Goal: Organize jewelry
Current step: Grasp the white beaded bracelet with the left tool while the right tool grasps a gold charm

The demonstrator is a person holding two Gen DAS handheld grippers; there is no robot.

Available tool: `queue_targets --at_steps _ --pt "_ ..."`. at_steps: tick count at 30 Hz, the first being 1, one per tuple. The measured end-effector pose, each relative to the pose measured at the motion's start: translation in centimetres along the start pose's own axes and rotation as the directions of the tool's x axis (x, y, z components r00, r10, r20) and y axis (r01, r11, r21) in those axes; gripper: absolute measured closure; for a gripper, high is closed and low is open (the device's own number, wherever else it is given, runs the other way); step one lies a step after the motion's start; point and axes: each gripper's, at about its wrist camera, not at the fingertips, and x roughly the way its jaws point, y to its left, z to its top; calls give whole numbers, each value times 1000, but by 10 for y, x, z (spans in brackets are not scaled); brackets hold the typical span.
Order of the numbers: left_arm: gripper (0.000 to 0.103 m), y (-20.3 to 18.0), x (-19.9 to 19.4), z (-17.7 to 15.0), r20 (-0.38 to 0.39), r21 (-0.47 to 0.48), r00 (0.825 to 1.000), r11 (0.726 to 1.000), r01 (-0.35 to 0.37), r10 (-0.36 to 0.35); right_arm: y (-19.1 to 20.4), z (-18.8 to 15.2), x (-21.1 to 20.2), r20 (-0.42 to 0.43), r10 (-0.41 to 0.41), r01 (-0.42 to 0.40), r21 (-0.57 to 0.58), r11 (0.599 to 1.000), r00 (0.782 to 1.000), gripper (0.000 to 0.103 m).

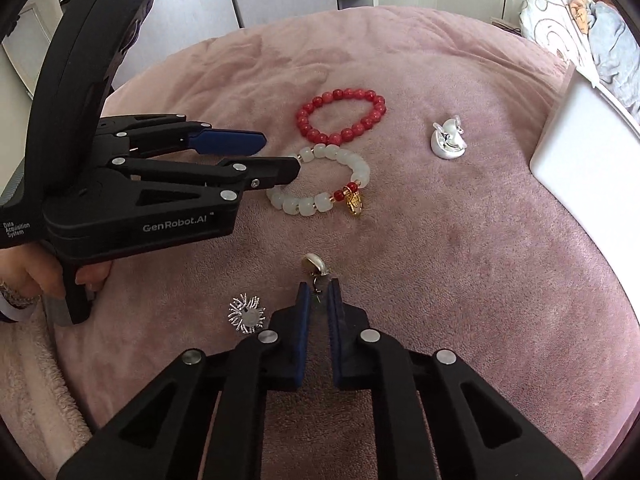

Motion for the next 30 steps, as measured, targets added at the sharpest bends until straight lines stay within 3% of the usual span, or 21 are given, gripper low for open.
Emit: queue_targets --at_steps 1,3,4,8,18,24,30 --pt "66 0 0 0 -1 -1 1000 1000 8 -8 -1 0 0 1 5 -5 5 1000 1000 94" --pt "85 0 2 -1 -9 2 1000 1000 30 -30 -2 0 -1 3 14 -14 14 1000 1000 94" --pt "88 -2 3 -1 -17 7 999 999 52 -52 -3 0 -2 6 17 -17 16 1000 1000 94" --pt "88 -8 3 -2 -16 31 999 999 38 -37 -3 -1 -5 15 16 -17 18 1000 1000 94" --pt "88 1 -5 -2 -11 -43 999 998 45 -46 -15 -1 -13 51 10 -13 72 997 999 94" --pt "88 8 -24 1 19 -71 1000 997 9 -7 -26 2 -22 95 5 -17 123 992 995 94" --pt "88 1 -47 7 55 -41 998 999 -4 6 -35 4 -36 142 3 -25 159 987 990 95"
